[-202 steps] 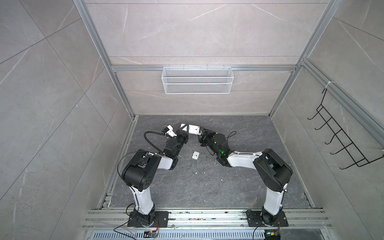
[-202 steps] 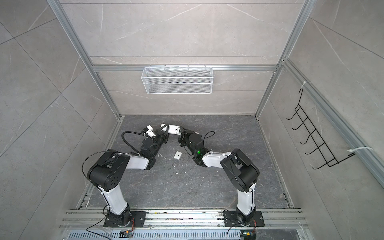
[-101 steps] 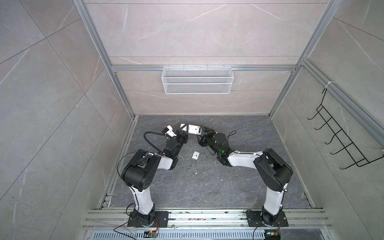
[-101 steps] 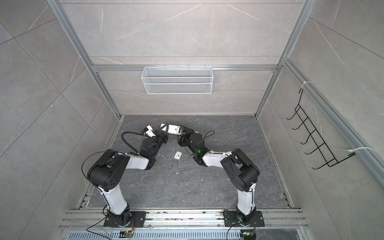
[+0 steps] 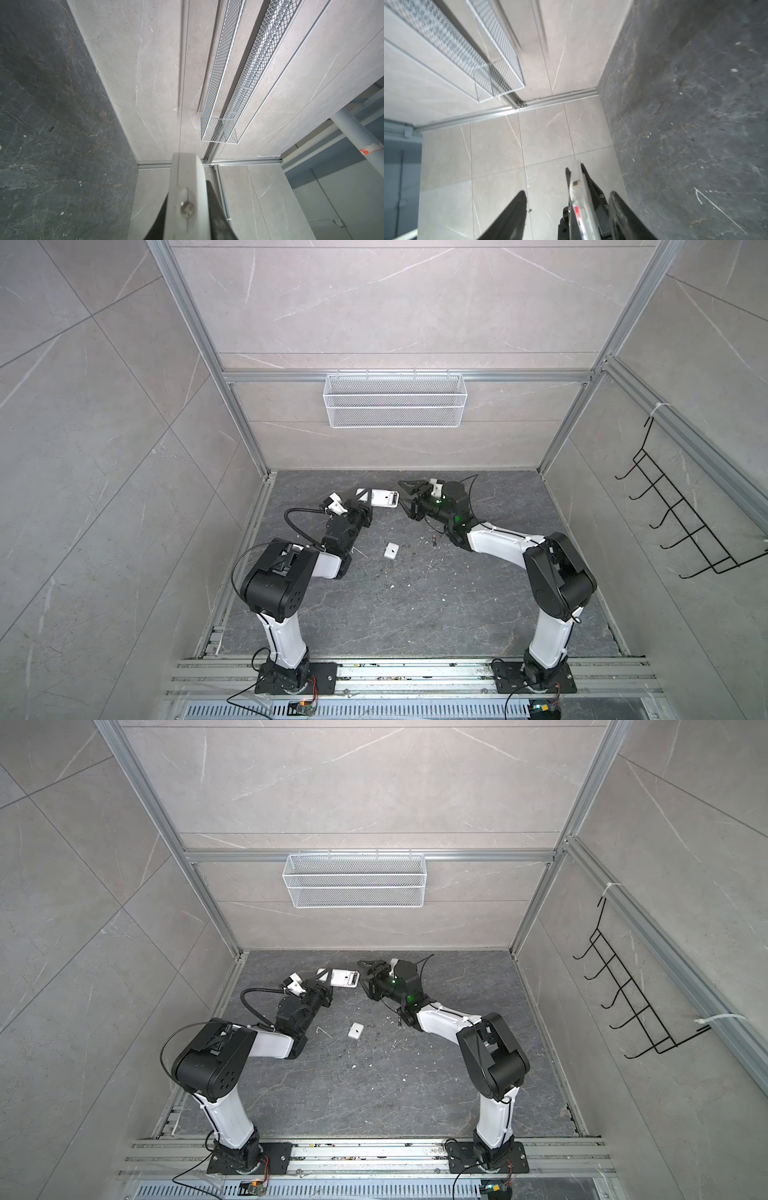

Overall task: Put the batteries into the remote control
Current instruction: 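Lift the right gripper off the remote and raise it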

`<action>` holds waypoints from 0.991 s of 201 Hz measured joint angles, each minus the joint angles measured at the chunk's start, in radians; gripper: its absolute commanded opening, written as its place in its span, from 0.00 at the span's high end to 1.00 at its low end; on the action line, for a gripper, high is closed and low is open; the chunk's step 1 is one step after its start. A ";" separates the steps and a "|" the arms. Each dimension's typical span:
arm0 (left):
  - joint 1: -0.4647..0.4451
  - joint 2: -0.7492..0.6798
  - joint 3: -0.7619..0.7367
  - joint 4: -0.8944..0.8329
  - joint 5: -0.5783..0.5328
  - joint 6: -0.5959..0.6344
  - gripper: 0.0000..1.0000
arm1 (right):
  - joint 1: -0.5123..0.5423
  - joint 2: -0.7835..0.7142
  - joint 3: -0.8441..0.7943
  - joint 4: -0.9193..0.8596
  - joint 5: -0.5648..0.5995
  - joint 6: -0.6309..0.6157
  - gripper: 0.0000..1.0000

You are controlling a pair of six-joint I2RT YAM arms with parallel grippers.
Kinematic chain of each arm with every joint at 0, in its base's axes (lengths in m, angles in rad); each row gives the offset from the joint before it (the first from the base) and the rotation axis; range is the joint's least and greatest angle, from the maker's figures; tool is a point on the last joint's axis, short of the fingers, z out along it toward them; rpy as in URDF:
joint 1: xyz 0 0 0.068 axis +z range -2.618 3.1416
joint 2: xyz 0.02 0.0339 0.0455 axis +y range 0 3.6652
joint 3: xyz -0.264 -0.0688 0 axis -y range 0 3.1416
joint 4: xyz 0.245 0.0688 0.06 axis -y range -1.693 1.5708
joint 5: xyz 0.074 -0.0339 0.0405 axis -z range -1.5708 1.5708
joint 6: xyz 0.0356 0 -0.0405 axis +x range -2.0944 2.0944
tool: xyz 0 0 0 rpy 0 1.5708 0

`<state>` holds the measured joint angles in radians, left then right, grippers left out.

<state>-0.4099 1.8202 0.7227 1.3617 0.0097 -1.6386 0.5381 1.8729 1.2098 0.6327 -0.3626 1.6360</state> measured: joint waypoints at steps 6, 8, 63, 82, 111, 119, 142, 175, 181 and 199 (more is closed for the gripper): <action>0.000 0.000 0.000 0.000 0.000 -0.006 1.00 | 0.002 0.000 0.002 -0.002 -0.009 -0.014 0.42; 0.000 0.000 0.000 0.000 0.001 -0.009 1.00 | 0.003 0.000 0.002 -0.002 -0.010 -0.019 0.42; 0.000 0.003 0.000 0.000 0.021 -0.024 1.00 | 0.008 0.001 0.002 -0.061 -0.039 -0.084 0.62; 0.000 0.008 0.001 0.000 0.027 -0.035 1.00 | 0.008 0.001 0.000 -0.067 -0.039 -0.089 0.64; 0.000 0.019 0.003 0.000 0.029 -0.049 1.00 | 0.008 0.001 0.000 -0.086 -0.039 -0.096 0.68; 0.000 0.020 0.003 -0.001 0.029 -0.053 1.00 | 0.008 0.001 0.000 -0.092 -0.039 -0.097 0.69; 0.000 0.024 0.007 0.000 0.031 -0.064 1.00 | 0.008 0.001 0.000 -0.092 -0.039 -0.098 0.75; 0.000 0.024 0.010 -0.004 0.037 -0.073 1.00 | 0.008 0.001 0.000 -0.090 -0.039 -0.115 0.83; 0.000 0.024 0.010 -0.007 0.038 -0.077 1.00 | 0.008 0.001 0.000 -0.091 -0.039 -0.117 0.84; 0.000 0.024 0.010 -0.012 0.042 -0.087 1.00 | 0.008 0.001 0.000 -0.091 -0.038 -0.130 0.86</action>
<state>-0.4099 1.8446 0.7330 1.3495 0.0513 -1.7252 0.5457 1.8740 1.2098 0.5415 -0.4007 1.5059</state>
